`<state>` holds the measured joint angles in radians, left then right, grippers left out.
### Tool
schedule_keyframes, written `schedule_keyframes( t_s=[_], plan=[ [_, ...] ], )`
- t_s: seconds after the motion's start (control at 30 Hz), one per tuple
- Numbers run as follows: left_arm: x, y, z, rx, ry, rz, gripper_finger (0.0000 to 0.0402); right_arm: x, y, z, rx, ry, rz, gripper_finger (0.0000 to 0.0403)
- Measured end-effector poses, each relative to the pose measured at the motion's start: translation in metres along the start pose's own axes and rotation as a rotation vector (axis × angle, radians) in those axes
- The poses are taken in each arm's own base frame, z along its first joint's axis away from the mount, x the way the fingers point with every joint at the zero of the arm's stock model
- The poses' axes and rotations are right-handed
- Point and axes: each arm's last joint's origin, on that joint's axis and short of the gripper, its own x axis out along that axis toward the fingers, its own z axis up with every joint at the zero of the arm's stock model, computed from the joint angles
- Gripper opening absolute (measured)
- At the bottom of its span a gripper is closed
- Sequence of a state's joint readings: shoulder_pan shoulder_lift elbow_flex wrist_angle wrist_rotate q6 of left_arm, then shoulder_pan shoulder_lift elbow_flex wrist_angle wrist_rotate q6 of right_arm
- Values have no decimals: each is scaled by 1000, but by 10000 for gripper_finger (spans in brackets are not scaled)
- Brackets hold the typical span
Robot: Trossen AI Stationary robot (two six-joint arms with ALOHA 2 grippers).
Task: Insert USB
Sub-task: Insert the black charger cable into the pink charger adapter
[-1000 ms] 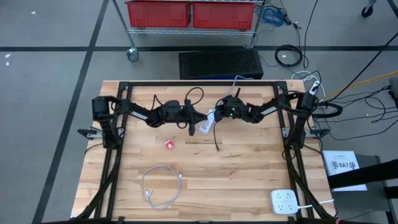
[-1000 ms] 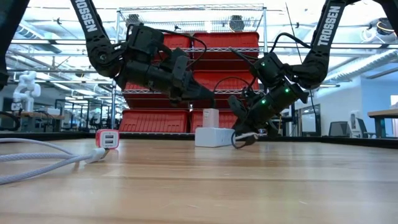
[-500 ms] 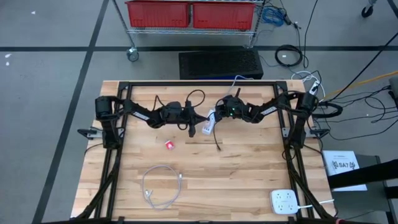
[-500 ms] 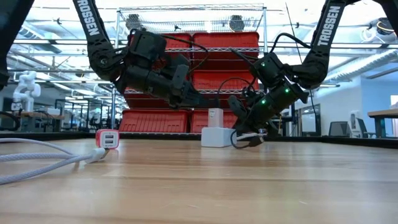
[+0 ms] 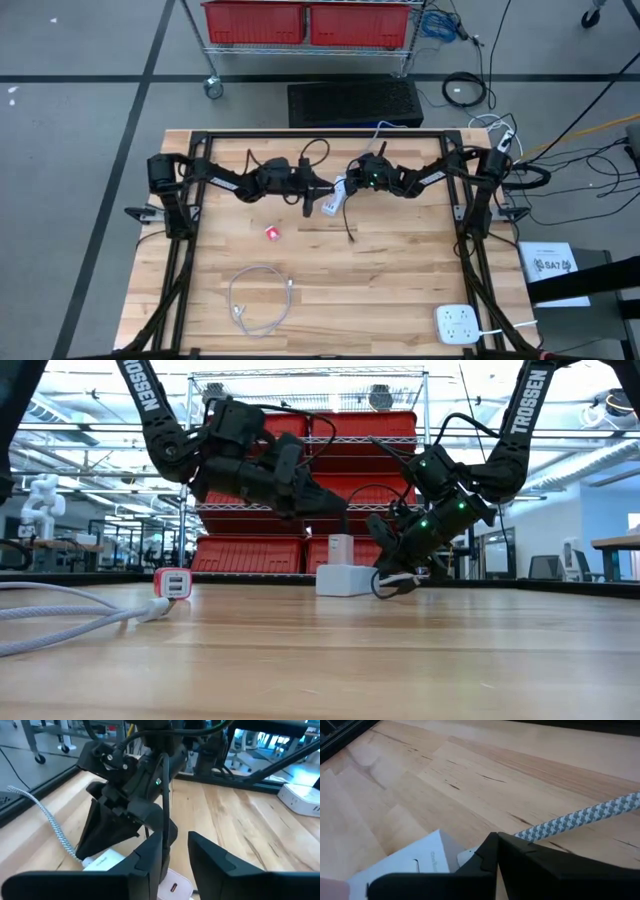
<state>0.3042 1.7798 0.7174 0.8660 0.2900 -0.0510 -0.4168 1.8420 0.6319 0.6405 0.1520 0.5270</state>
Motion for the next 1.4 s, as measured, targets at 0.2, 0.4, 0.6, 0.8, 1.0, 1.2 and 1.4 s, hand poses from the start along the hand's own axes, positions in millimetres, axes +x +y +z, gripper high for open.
schedule_keyframes(
  t_s=[0.2, 0.4, 0.6, 0.8, 1.0, 1.2, 1.4],
  plan=[
    [4, 4, 5, -2, 27, 13, 102, 0, 0, 0, 0, 0, 0, 0],
    [5, 6, 1, 21, 61, 36, 86, 0, 0, 0, 0, 0, -1, 0],
    [8, 7, -4, 26, 51, 42, 15, 0, 0, 0, 0, -2, -6, 0],
    [9, 6, -5, 42, 55, 55, 12, 0, 0, 0, 0, -2, -7, 0],
    [14, 3, -17, 46, 95, 81, 12, 0, 0, 0, 0, -2, -6, 0],
    [18, 1, -24, 45, 110, 96, 12, 0, 0, 0, 0, 0, -3, 0],
    [17, 1, -25, 44, 116, 97, 12, 0, 0, 0, -4, 1, -2, 0]
  ],
)
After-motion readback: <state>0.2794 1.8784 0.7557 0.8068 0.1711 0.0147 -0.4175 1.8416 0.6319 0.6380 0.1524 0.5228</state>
